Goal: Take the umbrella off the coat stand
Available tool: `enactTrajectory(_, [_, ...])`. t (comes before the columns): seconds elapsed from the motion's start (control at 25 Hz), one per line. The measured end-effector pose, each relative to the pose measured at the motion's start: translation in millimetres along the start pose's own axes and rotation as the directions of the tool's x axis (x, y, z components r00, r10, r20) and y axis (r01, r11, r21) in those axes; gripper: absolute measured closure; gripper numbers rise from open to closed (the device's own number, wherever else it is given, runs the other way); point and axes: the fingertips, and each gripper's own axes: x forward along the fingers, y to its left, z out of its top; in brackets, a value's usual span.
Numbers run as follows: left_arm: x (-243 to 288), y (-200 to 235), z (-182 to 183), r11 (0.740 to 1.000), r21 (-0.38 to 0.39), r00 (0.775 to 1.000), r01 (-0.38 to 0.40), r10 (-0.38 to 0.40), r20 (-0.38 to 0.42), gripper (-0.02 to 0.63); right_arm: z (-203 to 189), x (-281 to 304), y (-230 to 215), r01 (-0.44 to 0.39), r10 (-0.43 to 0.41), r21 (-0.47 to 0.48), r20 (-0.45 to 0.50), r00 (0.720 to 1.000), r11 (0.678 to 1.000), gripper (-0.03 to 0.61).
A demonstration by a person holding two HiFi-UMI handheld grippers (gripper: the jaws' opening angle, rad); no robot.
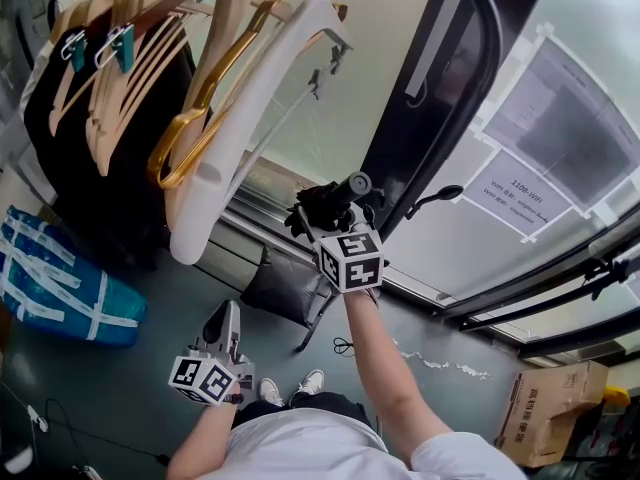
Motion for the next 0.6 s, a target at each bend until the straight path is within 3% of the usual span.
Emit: enactTrajectory(0.6, [-8,-4,2,1.0,0.006,1.0,0.004,-0.004,0.009,0.589,20,-22,32,-0.105,0.102,0.037,0.085,0.991,0.994,0.324])
